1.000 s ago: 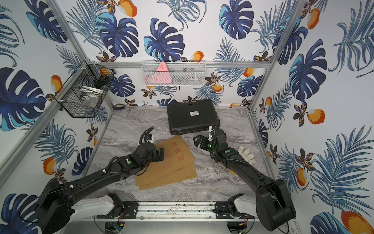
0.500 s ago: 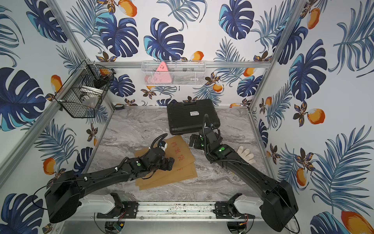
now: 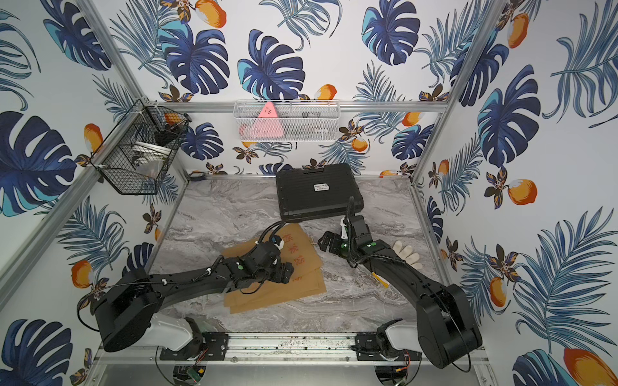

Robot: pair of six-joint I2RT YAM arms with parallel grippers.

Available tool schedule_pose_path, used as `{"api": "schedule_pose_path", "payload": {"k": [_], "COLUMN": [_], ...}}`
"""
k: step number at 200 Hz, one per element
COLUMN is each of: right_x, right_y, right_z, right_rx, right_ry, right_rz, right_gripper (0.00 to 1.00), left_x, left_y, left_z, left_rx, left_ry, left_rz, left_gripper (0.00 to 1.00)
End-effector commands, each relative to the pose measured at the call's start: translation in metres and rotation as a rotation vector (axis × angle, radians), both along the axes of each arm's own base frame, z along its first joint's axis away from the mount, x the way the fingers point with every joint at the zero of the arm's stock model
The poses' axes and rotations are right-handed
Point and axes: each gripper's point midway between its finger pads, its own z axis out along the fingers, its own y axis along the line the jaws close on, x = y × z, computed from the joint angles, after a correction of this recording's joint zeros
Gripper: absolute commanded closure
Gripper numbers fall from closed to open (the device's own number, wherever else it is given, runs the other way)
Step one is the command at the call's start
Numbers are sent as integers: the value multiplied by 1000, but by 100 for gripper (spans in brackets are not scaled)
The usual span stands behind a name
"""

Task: Open the file bag
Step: Pick up the file bag from the file bag.

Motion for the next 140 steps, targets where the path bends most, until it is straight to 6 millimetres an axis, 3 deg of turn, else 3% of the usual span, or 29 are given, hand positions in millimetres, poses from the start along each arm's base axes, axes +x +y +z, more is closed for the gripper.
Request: {"api": "schedule_pose_path", "payload": {"k": [1, 51, 140], "right_x": [-11, -19, -26], "right_y": [16, 16, 21], "right_z": [-5, -24, -53], "right_rx": [153, 259, 351], "right_ry": [78, 151, 218], "right_rz": [39, 29, 26], "right_gripper": [0, 2, 18], "left_x": [4, 8, -4], "left_y": [-4, 16, 33], "left_z": [1, -8, -32], "left_rx": [-79, -140, -144], "left_ry": [26, 79, 144], "left_rz": [34, 131, 207], "left_gripper": [13, 17, 19]}}
